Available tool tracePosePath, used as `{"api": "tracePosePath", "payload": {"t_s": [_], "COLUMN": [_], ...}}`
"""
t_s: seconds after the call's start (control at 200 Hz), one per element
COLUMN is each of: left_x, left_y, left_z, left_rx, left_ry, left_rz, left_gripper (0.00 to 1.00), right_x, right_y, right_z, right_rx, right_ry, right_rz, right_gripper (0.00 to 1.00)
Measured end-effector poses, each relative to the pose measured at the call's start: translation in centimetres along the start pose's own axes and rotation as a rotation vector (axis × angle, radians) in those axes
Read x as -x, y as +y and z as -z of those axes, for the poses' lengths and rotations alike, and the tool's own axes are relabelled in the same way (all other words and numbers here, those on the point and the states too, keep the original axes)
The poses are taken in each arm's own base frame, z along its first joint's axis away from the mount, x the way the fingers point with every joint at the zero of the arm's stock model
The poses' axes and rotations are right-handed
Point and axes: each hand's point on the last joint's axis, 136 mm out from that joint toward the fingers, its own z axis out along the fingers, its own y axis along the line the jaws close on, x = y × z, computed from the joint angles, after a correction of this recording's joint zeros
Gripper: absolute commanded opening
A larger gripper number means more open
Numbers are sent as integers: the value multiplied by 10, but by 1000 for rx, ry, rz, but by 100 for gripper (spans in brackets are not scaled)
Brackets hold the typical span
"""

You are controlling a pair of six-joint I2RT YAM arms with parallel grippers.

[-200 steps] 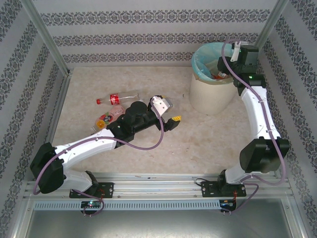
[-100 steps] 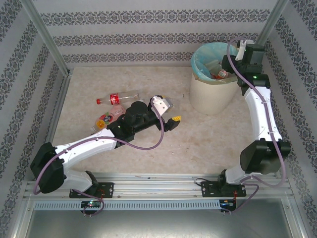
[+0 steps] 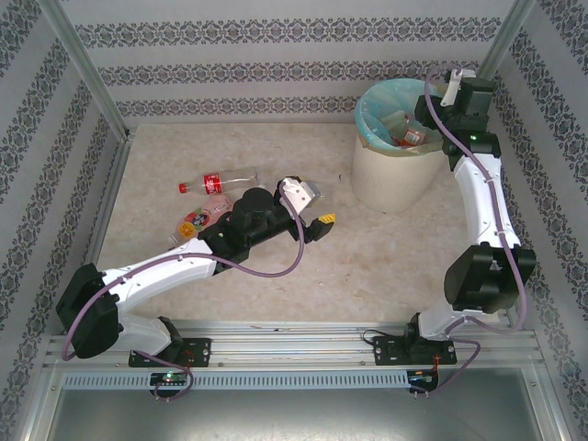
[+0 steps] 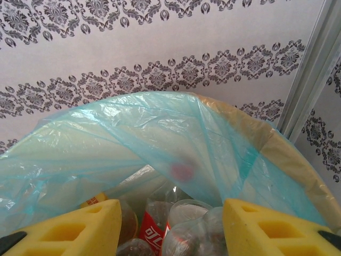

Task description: Put the plastic bottles in the bin

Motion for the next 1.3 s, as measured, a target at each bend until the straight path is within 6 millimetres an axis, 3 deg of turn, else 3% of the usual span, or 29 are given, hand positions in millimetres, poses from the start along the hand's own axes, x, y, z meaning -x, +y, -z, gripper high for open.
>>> {"api": "tracePosePath", "payload": {"t_s": [0.14, 0.375, 0.52, 0.869, 0.954, 1.114, 1.214, 1.304], "left_x": [0, 12, 19, 38, 37, 16, 1, -27], "left_y": [5, 16, 22, 76, 90, 125, 161, 199], "left_z": [1, 10, 12, 15, 24, 57, 85, 116], "left_rx": [30, 84, 116, 377, 428, 520, 576, 651], "left_ry": [12, 3, 5, 138, 169, 298, 380, 456], "left_rz": [-8, -38, -45, 8, 41, 97, 178, 279], "left_gripper": [92, 93, 93, 92, 93, 94, 94, 94], "right_x": [-3, -20, -27, -37, -37, -41, -30, -14], "right_y": [4, 17, 18, 32, 34, 43, 50, 64], "right_z": [6, 34, 34, 38, 44, 57, 75, 103], "right_rx": [19, 83, 91, 176, 193, 233, 258, 295], "right_ry": [23, 64, 87, 138, 155, 193, 166, 106], "right_rz": [-21, -82, -89, -142, -164, -208, -227, -217], "right_gripper": [48, 48, 48, 48, 54, 62, 63, 64]}}
